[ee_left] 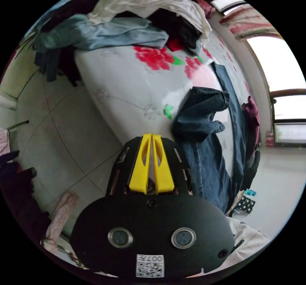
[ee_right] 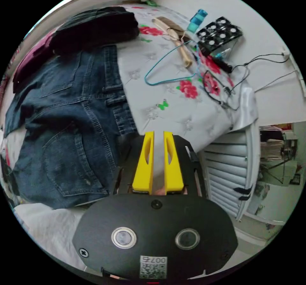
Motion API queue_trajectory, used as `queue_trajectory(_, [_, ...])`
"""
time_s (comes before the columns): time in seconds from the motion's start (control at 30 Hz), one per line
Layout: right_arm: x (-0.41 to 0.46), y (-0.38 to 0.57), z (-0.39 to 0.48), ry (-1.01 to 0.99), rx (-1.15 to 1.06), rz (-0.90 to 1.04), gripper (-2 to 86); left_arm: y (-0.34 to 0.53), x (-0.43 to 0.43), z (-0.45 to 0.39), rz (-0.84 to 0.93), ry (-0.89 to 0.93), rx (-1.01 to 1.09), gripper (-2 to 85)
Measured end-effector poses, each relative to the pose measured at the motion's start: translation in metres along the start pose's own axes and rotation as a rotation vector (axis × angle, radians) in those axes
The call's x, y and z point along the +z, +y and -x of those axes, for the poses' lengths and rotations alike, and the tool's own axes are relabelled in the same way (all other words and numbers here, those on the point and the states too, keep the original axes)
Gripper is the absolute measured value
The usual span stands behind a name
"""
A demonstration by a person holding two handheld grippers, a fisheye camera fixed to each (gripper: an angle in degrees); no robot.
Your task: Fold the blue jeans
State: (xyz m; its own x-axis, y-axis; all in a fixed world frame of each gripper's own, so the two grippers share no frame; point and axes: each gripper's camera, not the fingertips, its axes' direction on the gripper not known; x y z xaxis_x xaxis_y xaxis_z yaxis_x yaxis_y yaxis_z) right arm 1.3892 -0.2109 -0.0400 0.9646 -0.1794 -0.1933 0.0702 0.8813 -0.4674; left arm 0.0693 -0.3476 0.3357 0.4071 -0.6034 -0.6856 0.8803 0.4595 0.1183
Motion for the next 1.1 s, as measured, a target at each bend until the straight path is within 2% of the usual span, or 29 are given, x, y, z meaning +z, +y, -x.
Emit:
queue_trajectory(0.07, [-0.019,0.011,0.012,0.003,-0.050,-0.095,7.1,0.013,-0.013,0.012,-0.035,0.064,0.021,5.3])
queue_trajectory(0.17, [-0.051,0.031,0.051,-0.216,-0.198,-0.223,7.1,0.012,-0.027,-0.013,-0.085,0.101,0.185,10.7])
queue_trajectory(0.23, [-0.060,0.040,0.087,-0.347,-0.325,-0.230,7.0,0.008,-0.031,-0.045,-0.108,0.097,0.321,11.5])
queue_trajectory(0.37, [-0.063,0.064,0.182,-0.477,-0.579,-0.180,6.9,0.001,-0.007,-0.133,-0.049,-0.064,0.616,11.5])
queue_trajectory(0.43, [-0.062,0.073,0.217,-0.509,-0.656,-0.149,7.0,-0.005,0.017,-0.151,0.011,-0.180,0.634,8.1])
queue_trajectory(0.5, [-0.060,0.086,0.252,-0.543,-0.728,-0.110,7.2,-0.013,0.037,-0.150,0.074,-0.289,0.611,3.0])
queue_trajectory(0.63, [-0.043,0.109,0.287,-0.500,-0.869,0.016,7.7,-0.033,-0.007,-0.107,0.012,-0.086,0.492,-0.3])
queue_trajectory(0.7, [-0.044,0.124,0.289,-0.429,-0.910,-0.028,7.5,-0.037,-0.040,-0.070,-0.062,-0.008,0.398,-0.5])
queue_trajectory(0.77, [-0.049,0.121,0.289,-0.408,-0.931,-0.005,7.5,-0.038,-0.069,-0.005,-0.093,0.101,0.213,-0.5])
queue_trajectory(0.87, [-0.080,0.096,0.275,-0.450,-0.839,-0.142,7.0,-0.028,-0.081,0.060,-0.082,0.120,0.025,-0.1])
queue_trajectory(1.0, [-0.106,0.040,0.269,-0.455,-0.715,-0.250,6.7,-0.020,-0.088,0.083,-0.092,0.152,-0.027,0.3])
queue_trajectory(1.07, [-0.097,0.021,0.278,-0.466,-0.721,-0.186,6.7,-0.026,-0.094,0.072,-0.098,0.153,0.031,0.6])
queue_trajectory(1.1, [-0.081,0.012,0.288,-0.470,-0.745,-0.094,6.7,-0.029,-0.095,0.069,-0.099,0.153,0.044,0.8])
